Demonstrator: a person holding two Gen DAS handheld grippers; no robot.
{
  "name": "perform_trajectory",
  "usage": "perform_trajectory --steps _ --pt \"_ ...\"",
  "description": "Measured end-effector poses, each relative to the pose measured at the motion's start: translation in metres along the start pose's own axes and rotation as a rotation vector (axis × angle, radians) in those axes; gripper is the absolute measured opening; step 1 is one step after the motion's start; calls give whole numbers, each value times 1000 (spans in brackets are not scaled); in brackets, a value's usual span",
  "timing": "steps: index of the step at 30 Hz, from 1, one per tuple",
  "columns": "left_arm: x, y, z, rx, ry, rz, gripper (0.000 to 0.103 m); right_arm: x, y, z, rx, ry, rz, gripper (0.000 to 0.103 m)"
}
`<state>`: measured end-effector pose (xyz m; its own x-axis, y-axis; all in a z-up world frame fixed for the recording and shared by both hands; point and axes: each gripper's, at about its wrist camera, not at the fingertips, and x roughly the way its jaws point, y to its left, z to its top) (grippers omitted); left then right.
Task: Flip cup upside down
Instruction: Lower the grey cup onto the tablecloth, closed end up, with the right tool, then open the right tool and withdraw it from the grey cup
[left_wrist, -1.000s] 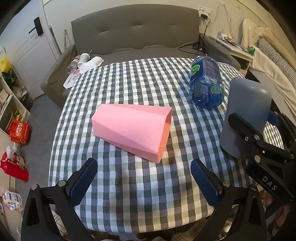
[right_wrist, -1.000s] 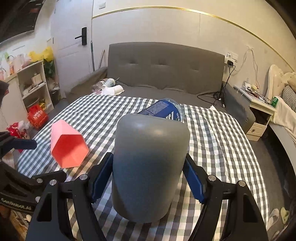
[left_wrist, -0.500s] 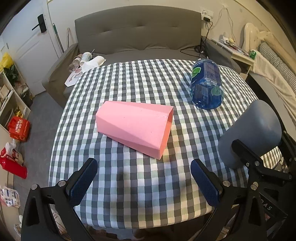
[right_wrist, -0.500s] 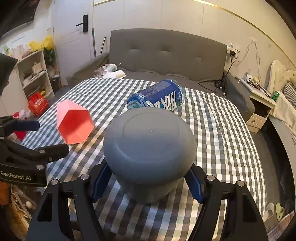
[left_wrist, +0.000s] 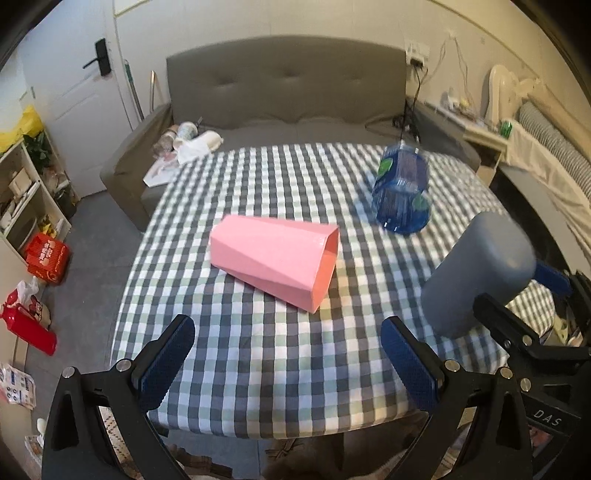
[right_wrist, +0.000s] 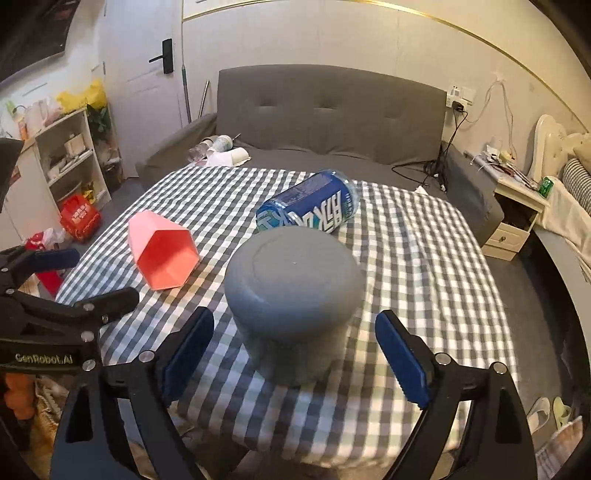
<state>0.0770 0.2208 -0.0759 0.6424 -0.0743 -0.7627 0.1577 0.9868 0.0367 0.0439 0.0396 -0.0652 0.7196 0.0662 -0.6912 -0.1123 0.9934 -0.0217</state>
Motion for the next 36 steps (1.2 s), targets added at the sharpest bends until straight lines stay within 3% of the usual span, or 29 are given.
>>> perform_trajectory --steps 13,19,36 --pt "-66 -13 -15 -37 -196 -10 103 -85 -36 -9 65 -97 -64 90" --pt "-77 -15 -23 -60 -216 -22 103 -97 -44 -18 86 -111 -75 97" --pt "-63 -19 -27 -29 -179 -7 103 -81 -38 -21 68 -76 -92 98"
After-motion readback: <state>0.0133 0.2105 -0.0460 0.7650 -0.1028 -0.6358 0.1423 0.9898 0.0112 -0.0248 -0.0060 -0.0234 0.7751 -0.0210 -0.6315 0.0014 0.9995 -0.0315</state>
